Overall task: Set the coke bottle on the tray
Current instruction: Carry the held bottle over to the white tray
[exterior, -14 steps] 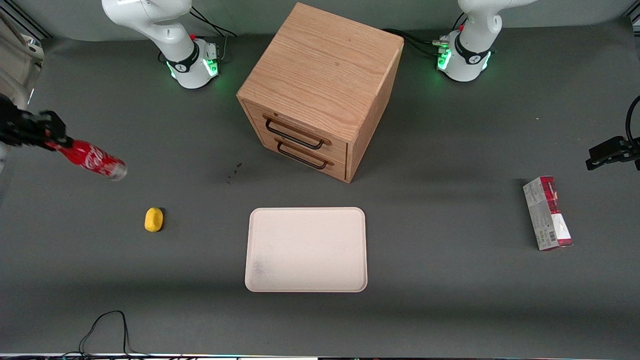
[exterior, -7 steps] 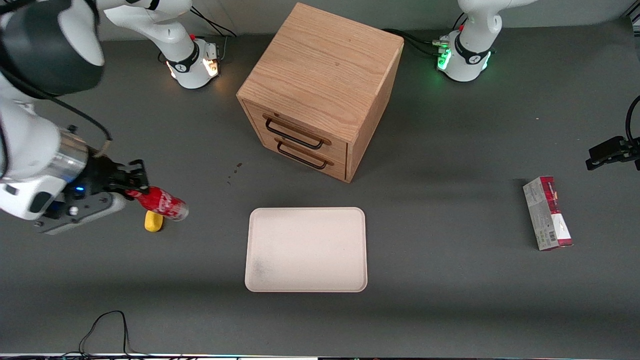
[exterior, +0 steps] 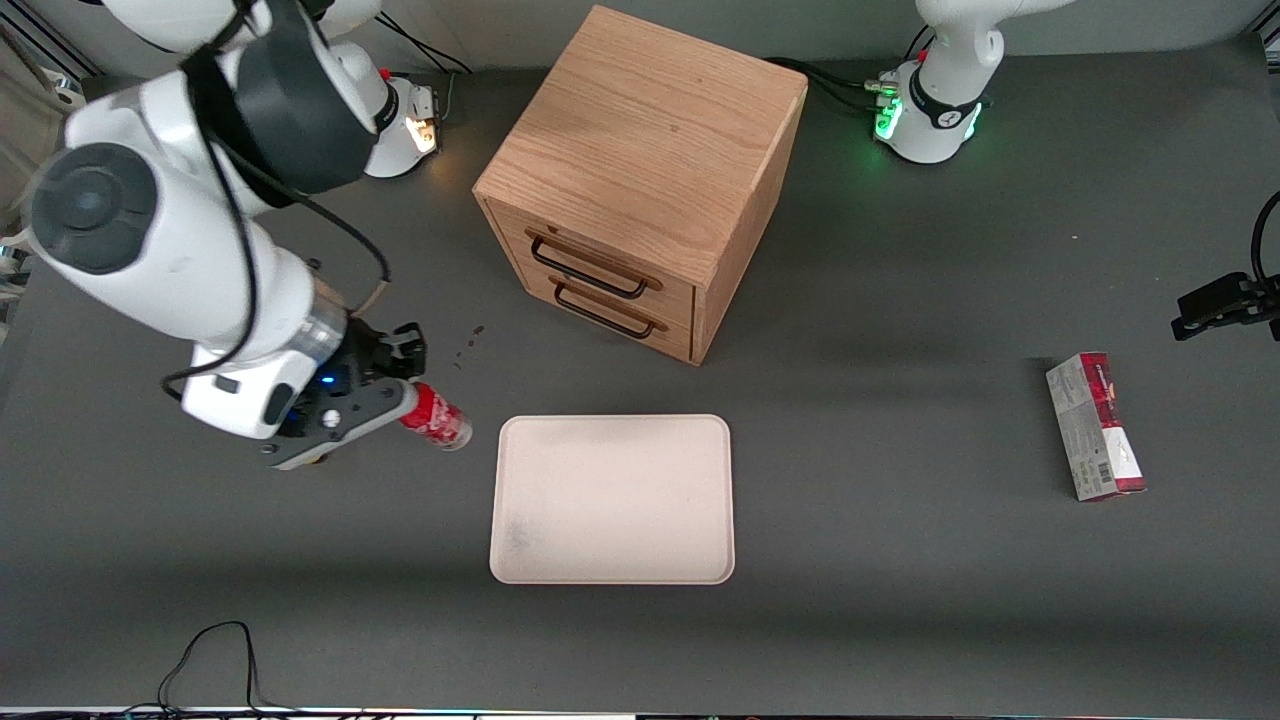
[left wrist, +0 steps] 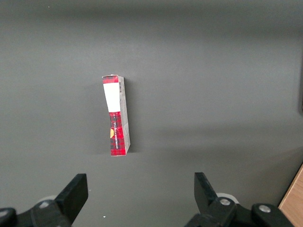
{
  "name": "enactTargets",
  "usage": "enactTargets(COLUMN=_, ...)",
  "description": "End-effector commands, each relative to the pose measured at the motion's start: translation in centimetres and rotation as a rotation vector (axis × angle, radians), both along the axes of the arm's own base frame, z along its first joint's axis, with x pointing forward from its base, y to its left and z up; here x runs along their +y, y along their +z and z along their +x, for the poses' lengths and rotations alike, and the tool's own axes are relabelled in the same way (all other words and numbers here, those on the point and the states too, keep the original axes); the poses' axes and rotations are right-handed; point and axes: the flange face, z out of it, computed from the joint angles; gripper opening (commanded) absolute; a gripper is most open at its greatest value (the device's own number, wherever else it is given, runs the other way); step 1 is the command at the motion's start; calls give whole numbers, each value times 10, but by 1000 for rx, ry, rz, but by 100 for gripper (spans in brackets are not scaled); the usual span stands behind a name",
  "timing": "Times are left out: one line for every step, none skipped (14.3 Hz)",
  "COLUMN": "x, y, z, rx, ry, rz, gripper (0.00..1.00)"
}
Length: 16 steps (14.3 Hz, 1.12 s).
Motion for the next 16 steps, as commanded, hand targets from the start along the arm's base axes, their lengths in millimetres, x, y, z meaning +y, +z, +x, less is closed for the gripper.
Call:
enactTargets(x=6, y=-11, z=13, rx=-37, ry=-25, rz=-3, gripper=0)
enactTargets(x=9, y=-23, z=20, rx=-40, ry=-25, rz=-3, gripper=0)
enactTargets(x=12, y=-42, z=27, rx=-40, ry=-25, rz=-5, gripper=0)
enactTargets(x=12, y=-55, z=35, rx=-50, ry=-31, rz=-7, gripper=0)
enactTargets(x=13, y=-68, z=43, rx=-62, ry=-34, rz=-3, gripper=0)
enactTargets(x=16, y=-83, z=49, rx=-71, ry=-32, rz=0, gripper=0)
enactTargets(x=19, y=-99, z=56, rx=-77, ry=-32, rz=1, gripper=0)
enactTargets(x=19, y=-114, z=62, rx=-86, ry=-35, rz=2, gripper=0)
enactTargets(x=21, y=-130, z=67, rx=-91, ry=-35, rz=3, gripper=0)
enactTargets(x=23, y=-143, z=71, rx=-94, ry=-35, rz=4, gripper=0)
enactTargets(x=23, y=-156, z=75, rx=-98, ry=-33, rz=4, gripper=0)
enactTargets(x=24, y=-171, z=79, rx=-98, ry=-33, rz=3, gripper=0)
enactTargets(x=25, y=-182, z=82, rx=-101, ry=-33, rz=3, gripper=0)
enactTargets(x=26, y=-193, z=84, rx=-104, ry=-33, rz=4, gripper=0)
enactTargets(x=26, y=-202, z=86, rx=-107, ry=-33, rz=5, gripper=0)
enactTargets(x=27, y=-210, z=87, rx=-107, ry=-31, rz=2, gripper=0)
